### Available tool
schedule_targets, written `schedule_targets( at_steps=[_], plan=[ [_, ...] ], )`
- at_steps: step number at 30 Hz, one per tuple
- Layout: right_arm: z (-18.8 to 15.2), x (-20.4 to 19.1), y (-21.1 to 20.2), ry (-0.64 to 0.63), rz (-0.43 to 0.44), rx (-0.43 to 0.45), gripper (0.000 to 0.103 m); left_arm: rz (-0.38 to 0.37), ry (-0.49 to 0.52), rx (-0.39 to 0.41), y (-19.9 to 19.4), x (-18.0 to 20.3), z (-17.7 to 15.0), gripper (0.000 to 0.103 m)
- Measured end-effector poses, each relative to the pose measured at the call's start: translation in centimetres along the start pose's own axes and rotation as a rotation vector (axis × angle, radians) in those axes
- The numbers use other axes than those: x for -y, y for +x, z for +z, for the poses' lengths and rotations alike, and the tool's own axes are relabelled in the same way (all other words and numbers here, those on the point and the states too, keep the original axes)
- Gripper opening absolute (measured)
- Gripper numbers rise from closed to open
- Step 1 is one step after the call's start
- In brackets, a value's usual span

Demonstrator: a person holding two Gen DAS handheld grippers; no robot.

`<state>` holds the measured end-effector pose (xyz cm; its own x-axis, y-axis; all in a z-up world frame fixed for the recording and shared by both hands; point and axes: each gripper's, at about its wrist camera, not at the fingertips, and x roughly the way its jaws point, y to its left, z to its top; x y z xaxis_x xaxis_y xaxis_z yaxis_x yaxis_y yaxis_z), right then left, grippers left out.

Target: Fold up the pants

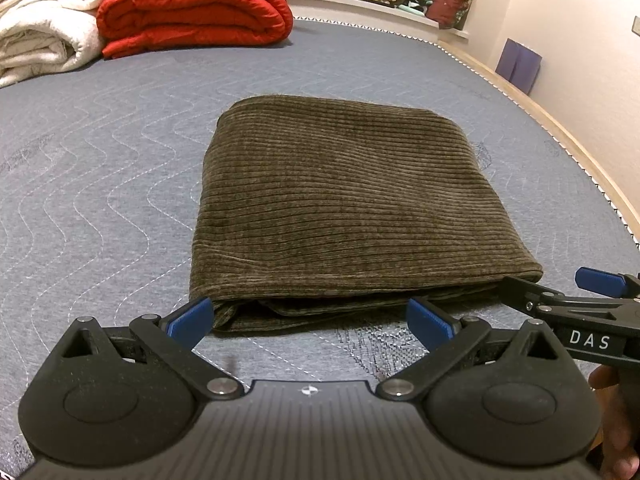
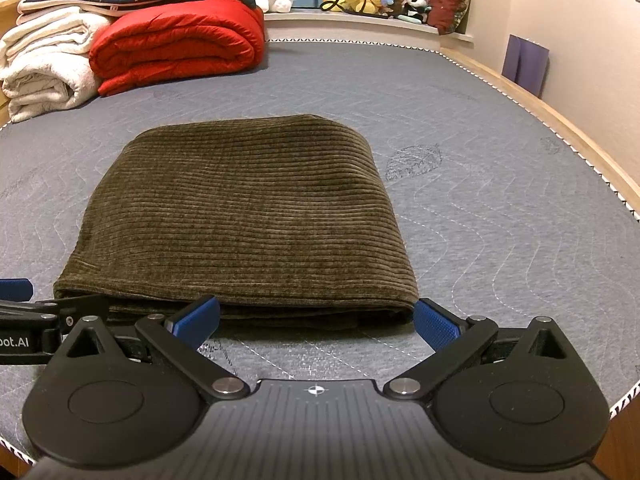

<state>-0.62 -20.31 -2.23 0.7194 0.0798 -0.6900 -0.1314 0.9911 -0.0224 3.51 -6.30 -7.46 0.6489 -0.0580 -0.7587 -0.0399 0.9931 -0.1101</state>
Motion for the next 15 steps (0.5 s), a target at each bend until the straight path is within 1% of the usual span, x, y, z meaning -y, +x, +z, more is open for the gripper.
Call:
schedule_targets(
  at_steps=[15],
  plan=[
    [0.04,-0.16,-0.04,0.002,-0.002,0.002,0.102,-0.005,0.004,0.007,-0.15,0.07,-0.09,0.103]
  ],
)
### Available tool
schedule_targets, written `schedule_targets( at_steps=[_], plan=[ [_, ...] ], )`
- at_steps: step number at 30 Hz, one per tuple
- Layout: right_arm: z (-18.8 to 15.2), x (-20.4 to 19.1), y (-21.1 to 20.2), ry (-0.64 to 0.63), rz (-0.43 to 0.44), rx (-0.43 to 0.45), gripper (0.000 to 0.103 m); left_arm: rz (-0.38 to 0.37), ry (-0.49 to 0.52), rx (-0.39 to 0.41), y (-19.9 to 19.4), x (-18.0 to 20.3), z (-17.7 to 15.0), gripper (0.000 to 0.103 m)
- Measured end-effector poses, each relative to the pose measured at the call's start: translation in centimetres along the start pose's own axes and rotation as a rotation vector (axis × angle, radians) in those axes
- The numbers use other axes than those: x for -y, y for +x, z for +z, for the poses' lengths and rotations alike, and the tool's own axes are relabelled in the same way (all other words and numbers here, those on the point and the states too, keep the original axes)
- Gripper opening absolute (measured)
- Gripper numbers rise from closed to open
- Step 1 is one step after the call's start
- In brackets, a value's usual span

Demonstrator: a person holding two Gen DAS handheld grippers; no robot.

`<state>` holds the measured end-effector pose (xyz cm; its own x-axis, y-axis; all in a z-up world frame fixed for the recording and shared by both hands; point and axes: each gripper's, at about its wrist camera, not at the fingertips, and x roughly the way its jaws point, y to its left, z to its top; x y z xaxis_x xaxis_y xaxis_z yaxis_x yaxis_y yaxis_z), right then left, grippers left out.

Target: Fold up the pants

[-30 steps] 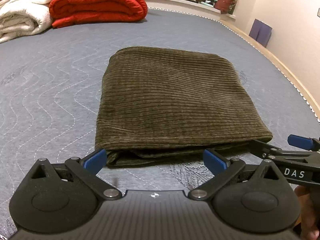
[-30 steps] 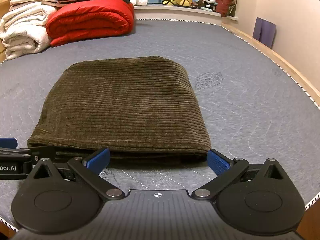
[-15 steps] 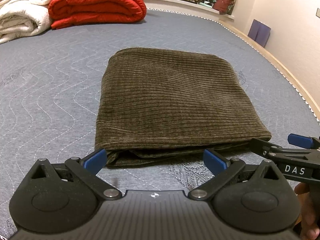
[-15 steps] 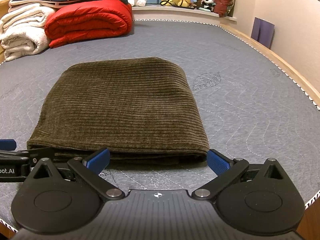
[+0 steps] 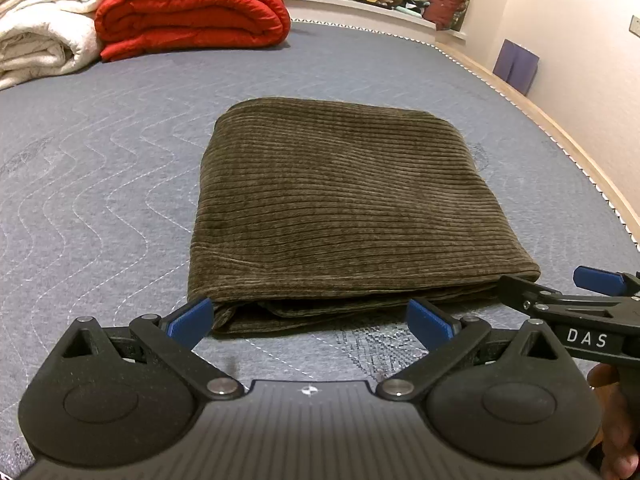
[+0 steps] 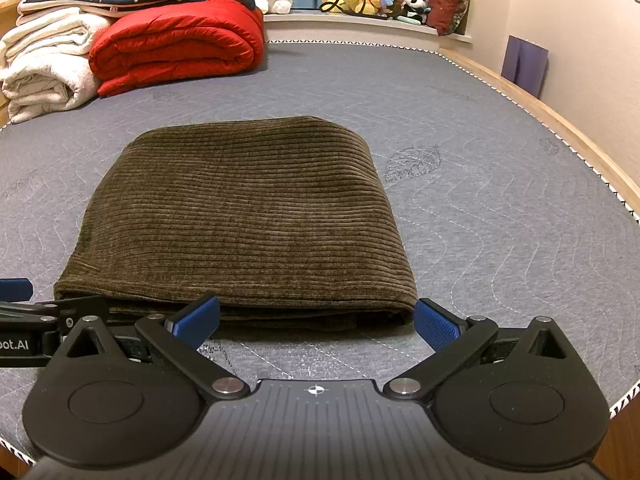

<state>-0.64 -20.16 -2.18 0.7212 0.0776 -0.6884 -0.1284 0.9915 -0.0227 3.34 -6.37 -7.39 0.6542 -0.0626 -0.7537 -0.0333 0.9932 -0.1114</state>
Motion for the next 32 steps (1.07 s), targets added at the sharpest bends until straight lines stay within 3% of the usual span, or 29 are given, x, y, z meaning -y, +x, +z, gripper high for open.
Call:
schedule_targets(
  at_steps=[32],
  plan=[
    [-0.05,-0.22,-0.1,-0.004,-0.002,0.003,0.102,-0.027,0.029,0.038,-0.82,0.22,-0.14,0.103]
  ],
)
